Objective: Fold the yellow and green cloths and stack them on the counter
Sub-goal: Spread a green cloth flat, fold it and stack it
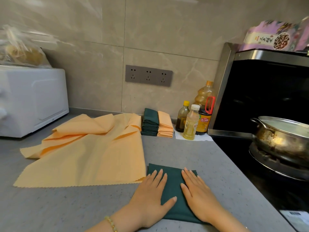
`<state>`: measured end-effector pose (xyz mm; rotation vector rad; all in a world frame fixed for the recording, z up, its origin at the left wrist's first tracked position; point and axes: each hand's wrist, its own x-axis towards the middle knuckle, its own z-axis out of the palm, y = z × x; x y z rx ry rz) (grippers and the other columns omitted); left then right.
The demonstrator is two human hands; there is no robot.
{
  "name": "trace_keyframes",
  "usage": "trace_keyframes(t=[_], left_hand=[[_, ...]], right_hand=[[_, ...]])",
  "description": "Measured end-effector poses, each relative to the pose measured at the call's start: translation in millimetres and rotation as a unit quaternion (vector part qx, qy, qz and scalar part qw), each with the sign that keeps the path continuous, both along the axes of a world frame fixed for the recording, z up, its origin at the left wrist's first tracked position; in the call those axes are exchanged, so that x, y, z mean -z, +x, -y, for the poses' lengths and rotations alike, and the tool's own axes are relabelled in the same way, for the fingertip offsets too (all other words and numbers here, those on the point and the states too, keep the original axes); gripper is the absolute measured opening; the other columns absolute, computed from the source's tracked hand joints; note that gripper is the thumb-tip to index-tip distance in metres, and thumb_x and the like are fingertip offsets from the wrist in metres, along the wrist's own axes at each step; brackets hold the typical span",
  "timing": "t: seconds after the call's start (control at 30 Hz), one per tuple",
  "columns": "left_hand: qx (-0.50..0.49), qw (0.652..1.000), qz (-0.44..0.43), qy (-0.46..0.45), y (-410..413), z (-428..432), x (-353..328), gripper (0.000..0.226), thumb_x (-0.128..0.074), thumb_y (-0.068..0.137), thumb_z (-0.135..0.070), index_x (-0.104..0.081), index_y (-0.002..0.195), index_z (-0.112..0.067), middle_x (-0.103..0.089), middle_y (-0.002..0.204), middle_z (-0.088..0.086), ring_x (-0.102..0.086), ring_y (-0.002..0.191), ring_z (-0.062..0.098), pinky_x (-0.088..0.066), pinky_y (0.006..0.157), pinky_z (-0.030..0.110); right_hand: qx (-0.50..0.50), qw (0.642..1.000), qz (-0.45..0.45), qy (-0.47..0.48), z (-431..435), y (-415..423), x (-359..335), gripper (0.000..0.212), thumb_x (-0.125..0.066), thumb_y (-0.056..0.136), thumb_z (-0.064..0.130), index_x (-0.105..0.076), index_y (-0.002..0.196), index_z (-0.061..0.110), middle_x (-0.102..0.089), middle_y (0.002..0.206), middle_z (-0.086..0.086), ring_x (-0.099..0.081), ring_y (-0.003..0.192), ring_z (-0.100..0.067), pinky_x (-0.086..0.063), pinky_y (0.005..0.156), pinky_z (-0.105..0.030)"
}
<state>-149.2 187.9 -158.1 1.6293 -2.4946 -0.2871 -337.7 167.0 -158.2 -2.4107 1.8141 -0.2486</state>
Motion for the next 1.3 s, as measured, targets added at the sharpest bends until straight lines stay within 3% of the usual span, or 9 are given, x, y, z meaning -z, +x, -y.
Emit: trace_keyframes(t=[0.3, 0.37, 0.47, 0.57, 0.7, 0.87, 1.03, 1.17, 1.3], left_hand=[[0.086, 0.996, 0.004, 0.012, 26.7, -38.0, -10.1, 0.098, -0.030, 0.082, -0.079, 0.012, 0.152, -0.023, 0.022, 0.156, -0.009, 0.022, 0.143, 0.005, 0.014, 0.116, 0.025], [0.100, 0.994, 0.028, -0.011, 30.2, -40.9, -10.7, 0.094, -0.028, 0.084, -0.077, 0.010, 0.152, -0.025, 0.018, 0.158, -0.009, 0.018, 0.144, 0.005, 0.015, 0.116, 0.025], [0.122, 0.985, 0.073, -0.093, 34.9, -40.8, -18.8, 0.090, -0.021, 0.083, -0.077, -0.007, 0.154, -0.024, -0.009, 0.159, -0.006, -0.009, 0.145, 0.012, 0.003, 0.117, 0.024], [0.160, 0.963, 0.095, -0.196, 41.7, -33.2, -20.3, 0.084, -0.014, 0.087, -0.076, -0.053, 0.135, -0.019, -0.056, 0.116, -0.005, -0.054, 0.098, 0.012, -0.035, 0.092, 0.021], [0.193, 0.933, 0.113, -0.282, 47.4, -20.3, -8.5, 0.077, -0.009, 0.097, -0.060, -0.072, 0.109, -0.018, -0.070, 0.089, -0.006, -0.060, 0.062, 0.011, -0.050, 0.055, 0.018], [0.220, 0.908, 0.098, -0.343, 56.4, -12.3, -6.0, 0.036, -0.077, 0.065, -0.035, -0.075, 0.098, -0.023, -0.074, 0.088, -0.010, -0.063, 0.061, 0.007, -0.047, 0.054, 0.017], [0.104, 0.959, -0.032, -0.263, 55.0, -16.3, -14.6, 0.025, -0.080, 0.072, -0.027, -0.071, 0.095, -0.029, -0.066, 0.078, -0.013, -0.054, 0.068, 0.008, -0.028, 0.062, 0.016], [-0.049, 0.968, -0.200, -0.142, 46.1, -12.3, -15.7, 0.029, -0.058, 0.091, -0.041, -0.058, 0.115, -0.024, -0.065, 0.085, -0.014, -0.056, 0.077, 0.004, -0.037, 0.064, 0.010], [-0.133, 0.962, -0.225, -0.084, 33.8, -0.4, -23.0, 0.044, -0.060, 0.092, -0.034, -0.042, 0.129, -0.019, -0.068, 0.087, -0.003, -0.063, 0.084, 0.015, -0.049, 0.072, 0.030]], right_hand=[[-0.057, 0.998, 0.013, -0.016, -20.6, -31.2, -6.0, 0.092, 0.017, 0.069, 0.078, -0.009, 0.148, 0.037, 0.002, 0.147, 0.026, 0.002, 0.139, 0.009, 0.013, 0.107, -0.009], [-0.087, 0.995, 0.015, -0.041, -27.5, -34.6, -11.7, 0.046, -0.015, 0.097, 0.051, -0.025, 0.142, 0.045, -0.018, 0.147, 0.027, -0.017, 0.138, 0.006, 0.004, 0.110, -0.008], [-0.126, 0.988, 0.013, -0.092, -37.3, -43.4, -14.4, 0.037, -0.042, 0.099, 0.024, -0.053, 0.127, 0.045, -0.051, 0.128, 0.021, -0.046, 0.119, -0.005, -0.026, 0.102, -0.015], [-0.131, 0.987, 0.016, -0.086, -50.7, -51.0, -20.3, 0.041, -0.030, 0.094, 0.053, -0.054, 0.126, 0.045, -0.051, 0.121, 0.029, -0.040, 0.112, 0.010, -0.033, 0.101, -0.017], [-0.150, 0.985, -0.037, -0.077, -68.8, -54.5, -28.7, 0.063, -0.027, 0.082, 0.078, -0.039, 0.136, 0.047, -0.029, 0.131, 0.037, -0.026, 0.119, 0.015, -0.015, 0.101, -0.007], [-0.142, 0.986, -0.031, -0.079, -70.9, -53.0, -26.7, 0.055, -0.038, 0.083, 0.058, -0.038, 0.136, 0.044, -0.030, 0.130, 0.037, -0.028, 0.118, 0.014, -0.013, 0.100, -0.004], [-0.060, 0.988, 0.134, -0.050, -55.3, -58.9, -24.4, 0.044, -0.067, 0.085, 0.019, -0.048, 0.109, 0.051, -0.056, 0.110, 0.034, -0.052, 0.105, 0.011, -0.036, 0.090, -0.006], [0.035, 0.947, 0.315, -0.053, -40.3, -44.8, -26.3, 0.019, -0.069, 0.083, 0.026, -0.060, 0.097, 0.036, -0.068, 0.086, 0.018, -0.063, 0.079, 0.006, -0.047, 0.068, -0.009], [0.146, 0.920, 0.361, -0.045, -20.4, -38.0, -22.8, 0.016, -0.073, 0.080, 0.027, -0.068, 0.076, 0.013, -0.068, 0.060, -0.001, -0.061, 0.054, -0.007, -0.047, 0.064, -0.022]])
